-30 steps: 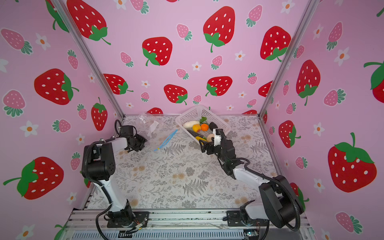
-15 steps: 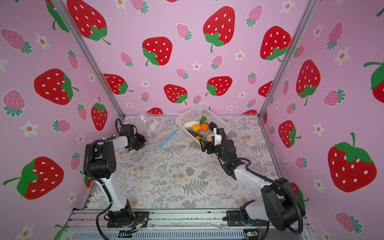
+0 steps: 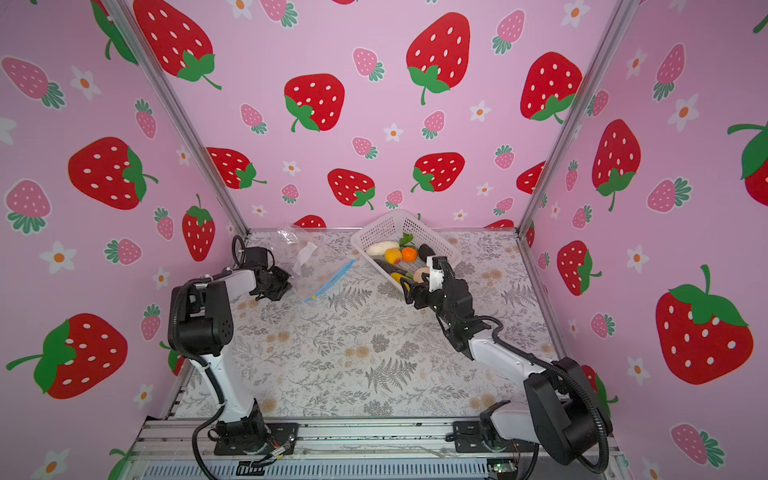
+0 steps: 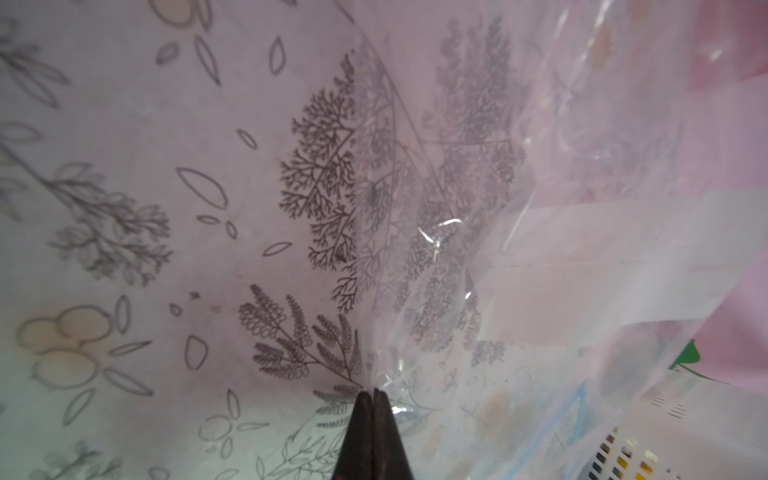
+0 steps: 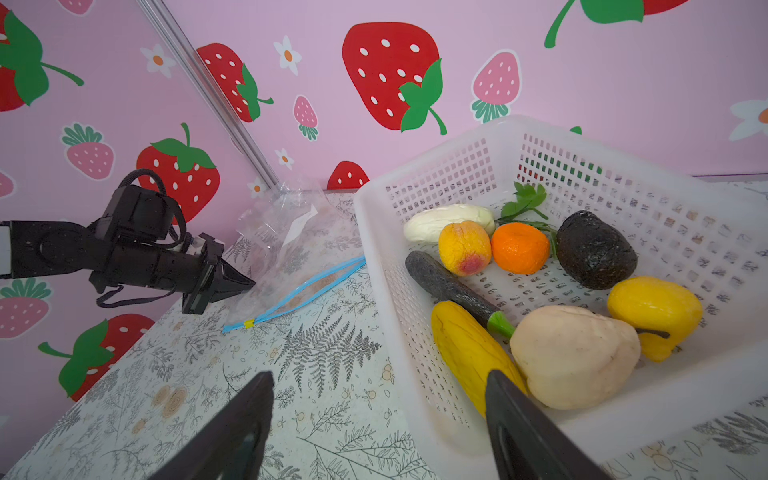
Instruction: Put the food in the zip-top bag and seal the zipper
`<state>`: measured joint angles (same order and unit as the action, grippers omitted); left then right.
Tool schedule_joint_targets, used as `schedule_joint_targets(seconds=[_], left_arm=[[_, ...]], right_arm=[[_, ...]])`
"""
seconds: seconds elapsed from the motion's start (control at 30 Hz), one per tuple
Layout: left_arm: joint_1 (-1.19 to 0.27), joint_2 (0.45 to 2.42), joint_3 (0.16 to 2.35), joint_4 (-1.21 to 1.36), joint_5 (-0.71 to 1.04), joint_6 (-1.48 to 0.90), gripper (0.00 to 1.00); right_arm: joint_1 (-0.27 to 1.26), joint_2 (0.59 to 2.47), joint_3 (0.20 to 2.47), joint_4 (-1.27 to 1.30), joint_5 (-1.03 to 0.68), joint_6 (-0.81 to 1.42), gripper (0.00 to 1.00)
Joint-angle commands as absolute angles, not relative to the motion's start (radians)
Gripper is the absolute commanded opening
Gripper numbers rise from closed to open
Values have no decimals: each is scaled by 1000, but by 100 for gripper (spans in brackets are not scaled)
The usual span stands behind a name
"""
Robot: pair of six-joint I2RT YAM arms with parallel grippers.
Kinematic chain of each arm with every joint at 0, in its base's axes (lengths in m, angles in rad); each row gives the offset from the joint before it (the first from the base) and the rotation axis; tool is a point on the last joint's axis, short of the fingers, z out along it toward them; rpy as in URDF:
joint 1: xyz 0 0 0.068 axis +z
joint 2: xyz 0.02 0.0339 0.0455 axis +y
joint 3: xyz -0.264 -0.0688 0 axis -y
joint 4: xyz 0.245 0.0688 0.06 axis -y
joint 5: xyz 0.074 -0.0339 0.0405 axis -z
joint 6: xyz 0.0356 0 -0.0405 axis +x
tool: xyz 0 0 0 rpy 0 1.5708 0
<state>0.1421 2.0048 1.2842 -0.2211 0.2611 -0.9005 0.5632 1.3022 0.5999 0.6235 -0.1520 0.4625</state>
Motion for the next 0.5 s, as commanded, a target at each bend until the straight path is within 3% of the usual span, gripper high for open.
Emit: schedule_joint_targets(seconds=[0.0,0.47], left_arm=[[141,2003,1326,-272,237,-891,0],[114,1656,1027,-318,196,-927,0]], right_arm=[[569,1283,610,614,-169,469,81],[624,1329,656,523,-307,656,77]])
